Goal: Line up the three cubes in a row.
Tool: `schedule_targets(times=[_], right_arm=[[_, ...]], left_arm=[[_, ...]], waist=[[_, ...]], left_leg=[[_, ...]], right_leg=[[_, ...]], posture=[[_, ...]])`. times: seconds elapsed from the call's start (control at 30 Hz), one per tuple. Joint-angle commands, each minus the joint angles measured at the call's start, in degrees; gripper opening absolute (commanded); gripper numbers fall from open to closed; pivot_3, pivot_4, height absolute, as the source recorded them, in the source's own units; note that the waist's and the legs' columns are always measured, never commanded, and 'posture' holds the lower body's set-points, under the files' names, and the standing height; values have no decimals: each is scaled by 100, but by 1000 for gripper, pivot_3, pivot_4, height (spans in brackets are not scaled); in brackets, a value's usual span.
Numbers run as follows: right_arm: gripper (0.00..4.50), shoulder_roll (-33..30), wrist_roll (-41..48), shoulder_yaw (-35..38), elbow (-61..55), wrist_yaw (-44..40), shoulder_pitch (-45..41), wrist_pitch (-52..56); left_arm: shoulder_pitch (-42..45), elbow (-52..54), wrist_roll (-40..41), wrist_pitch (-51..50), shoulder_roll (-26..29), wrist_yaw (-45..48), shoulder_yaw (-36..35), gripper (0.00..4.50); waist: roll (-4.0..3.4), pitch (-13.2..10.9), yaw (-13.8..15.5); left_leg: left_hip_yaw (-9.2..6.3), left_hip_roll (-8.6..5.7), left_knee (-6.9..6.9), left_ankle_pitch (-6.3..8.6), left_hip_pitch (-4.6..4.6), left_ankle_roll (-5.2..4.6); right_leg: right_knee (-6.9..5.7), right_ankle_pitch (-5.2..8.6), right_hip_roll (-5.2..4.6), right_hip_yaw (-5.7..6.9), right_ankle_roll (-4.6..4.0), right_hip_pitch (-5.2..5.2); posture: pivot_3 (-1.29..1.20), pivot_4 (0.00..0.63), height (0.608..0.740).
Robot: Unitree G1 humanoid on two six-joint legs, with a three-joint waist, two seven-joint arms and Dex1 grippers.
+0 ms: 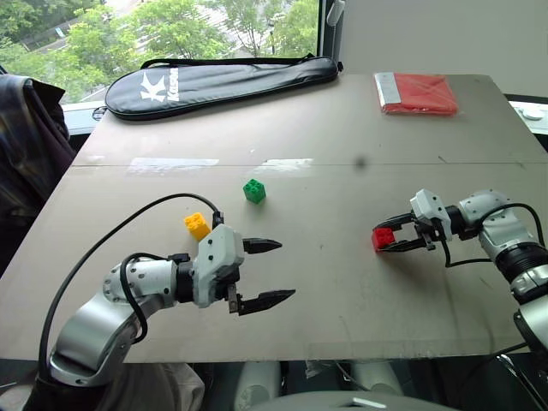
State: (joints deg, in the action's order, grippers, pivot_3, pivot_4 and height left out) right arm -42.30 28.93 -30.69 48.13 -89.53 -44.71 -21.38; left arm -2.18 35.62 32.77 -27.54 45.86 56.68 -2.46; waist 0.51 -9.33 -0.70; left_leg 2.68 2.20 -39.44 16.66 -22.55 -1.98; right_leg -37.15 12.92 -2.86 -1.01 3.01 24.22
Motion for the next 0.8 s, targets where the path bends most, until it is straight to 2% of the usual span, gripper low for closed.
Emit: schedule_targets(times=[0.03, 0.1, 0.17, 0.27, 0.3, 0.33, 0.67, 0.8], right_arm=[[1312, 43, -47, -46, 237, -297, -256, -90], [1312, 84, -93, -69, 337, -297, -318, -55], [2406, 107, -103, -91, 368, -297, -342, -23], [3805, 183, -220, -9, 475, -297, -355, -130], [4190, 207, -301, 48, 530, -297, -362, -214], [4382, 214, -351, 83, 556, -297, -366, -262], [4382, -197, -155, 647, -50, -297, -129, 14], [4382, -208, -443, 913, -24, -297, -17, -85]], left_arm=[[122, 193, 109, 83, -2, -9, -92, 4500], [143, 204, 118, 65, 1, -28, -83, 4500], [152, 218, 124, 46, 6, -47, -82, 4500], [163, 245, 140, 7, 11, -86, -71, 4500], [169, 256, 149, -8, 13, -101, -66, 4500], [173, 262, 156, -17, 16, -110, -63, 4500], [18, 226, 188, -95, 13, -260, -99, 4500], [164, 169, 186, -98, -24, -256, 29, 4500]], waist=[[0, 0, -1], [0, 0, 0], [0, 0, 0], [0, 0, 0], [-1, 0, 0], [-1, 0, 0], [-8, -5, 4], [-8, -5, 6]], left_leg=[[0, -1, 0, -1, 0, 1], [0, -1, 0, -1, 0, 2], [-1, 0, 0, -1, 0, 2], [-1, 0, 0, -1, 0, 2], [-1, 0, 0, -1, 0, 3], [-2, 0, 0, -2, 0, 3], [-4, 0, 0, -2, 0, 4], [-2, 0, 0, -2, -1, 4]], right_leg=[[-1, 0, 0, 1, 0, 0], [-2, -3, 0, 1, 5, 0], [-2, -4, 1, 2, 5, 0], [-2, -4, 0, 2, 7, 0], [-2, -5, 0, 2, 7, 0], [-2, -5, 0, 1, 7, 0], [-3, -5, -2, 1, 7, 0], [-3, -5, -1, 5, 7, 0]], posture=[[0, 150, 708], [0, 150, 708], [0, 150, 708], [0, 150, 708], [0, 150, 708], [0, 150, 708], [0, 150, 708], [0, 150, 708]])
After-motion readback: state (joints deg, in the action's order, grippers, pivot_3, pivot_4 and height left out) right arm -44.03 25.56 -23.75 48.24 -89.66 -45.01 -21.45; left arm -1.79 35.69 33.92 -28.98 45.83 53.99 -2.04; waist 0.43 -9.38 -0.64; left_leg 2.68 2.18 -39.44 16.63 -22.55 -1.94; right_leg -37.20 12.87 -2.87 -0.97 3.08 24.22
